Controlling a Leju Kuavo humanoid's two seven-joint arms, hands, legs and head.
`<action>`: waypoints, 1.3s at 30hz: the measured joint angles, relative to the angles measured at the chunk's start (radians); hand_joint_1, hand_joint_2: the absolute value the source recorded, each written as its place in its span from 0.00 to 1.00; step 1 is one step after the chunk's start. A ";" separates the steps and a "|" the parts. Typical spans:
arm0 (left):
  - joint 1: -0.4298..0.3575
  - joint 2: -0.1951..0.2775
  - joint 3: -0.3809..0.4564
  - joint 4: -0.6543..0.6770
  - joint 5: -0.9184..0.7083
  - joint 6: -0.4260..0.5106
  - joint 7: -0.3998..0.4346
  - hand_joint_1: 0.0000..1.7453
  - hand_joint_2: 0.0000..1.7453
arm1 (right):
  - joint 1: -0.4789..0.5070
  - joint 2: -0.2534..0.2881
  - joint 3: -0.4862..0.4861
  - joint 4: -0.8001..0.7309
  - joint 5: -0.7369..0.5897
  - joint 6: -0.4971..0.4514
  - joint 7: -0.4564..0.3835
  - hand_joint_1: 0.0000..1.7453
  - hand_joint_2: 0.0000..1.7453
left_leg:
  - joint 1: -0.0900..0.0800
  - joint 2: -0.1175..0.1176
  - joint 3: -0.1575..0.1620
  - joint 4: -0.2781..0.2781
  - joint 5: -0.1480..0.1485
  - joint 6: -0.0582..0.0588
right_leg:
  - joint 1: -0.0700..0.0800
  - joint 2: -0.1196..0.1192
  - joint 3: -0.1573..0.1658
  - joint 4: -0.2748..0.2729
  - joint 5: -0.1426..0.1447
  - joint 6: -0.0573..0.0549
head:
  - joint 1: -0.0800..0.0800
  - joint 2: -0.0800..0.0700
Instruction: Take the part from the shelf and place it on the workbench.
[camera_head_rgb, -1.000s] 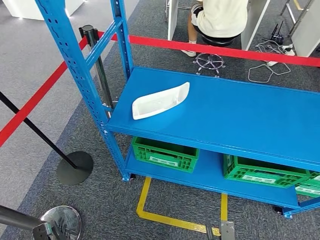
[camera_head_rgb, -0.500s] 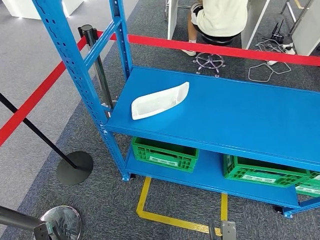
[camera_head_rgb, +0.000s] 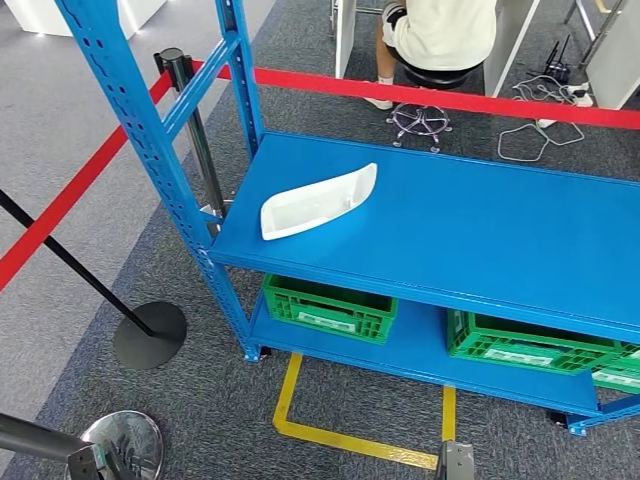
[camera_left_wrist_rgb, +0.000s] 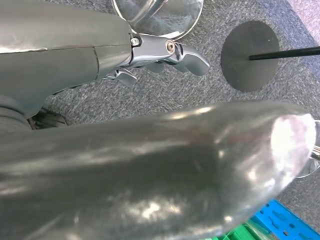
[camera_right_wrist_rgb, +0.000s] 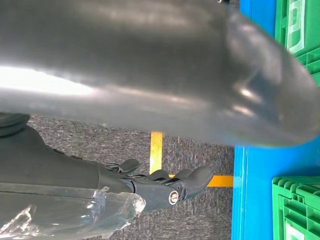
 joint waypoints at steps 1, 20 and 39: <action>0.000 0.000 0.000 0.000 0.000 0.000 0.000 0.00 0.00 | 0.000 0.000 0.000 0.000 0.000 0.000 0.000 0.00 0.00 | 0.000 0.000 0.000 0.000 0.000 0.000 | 0.000 0.000 0.000 0.000 0.000 0.000 | 0.000 0.000; 0.006 -0.002 -0.040 -0.019 0.034 0.021 0.000 0.00 0.00 | 0.015 0.006 0.030 -0.034 -0.058 -0.009 -0.001 0.00 0.00 | 0.000 0.000 0.001 -0.002 0.001 -0.001 | 0.000 0.000 0.000 0.000 0.000 -0.001 | 0.000 0.000; 0.011 -0.065 -0.356 -0.230 0.059 0.077 0.000 0.00 0.00 | 0.014 0.022 0.173 -0.167 -0.254 0.260 -0.002 0.00 0.75 | 0.000 -0.003 0.003 -0.002 0.005 -0.003 | 0.000 -0.002 0.003 0.000 0.003 -0.002 | 0.000 0.000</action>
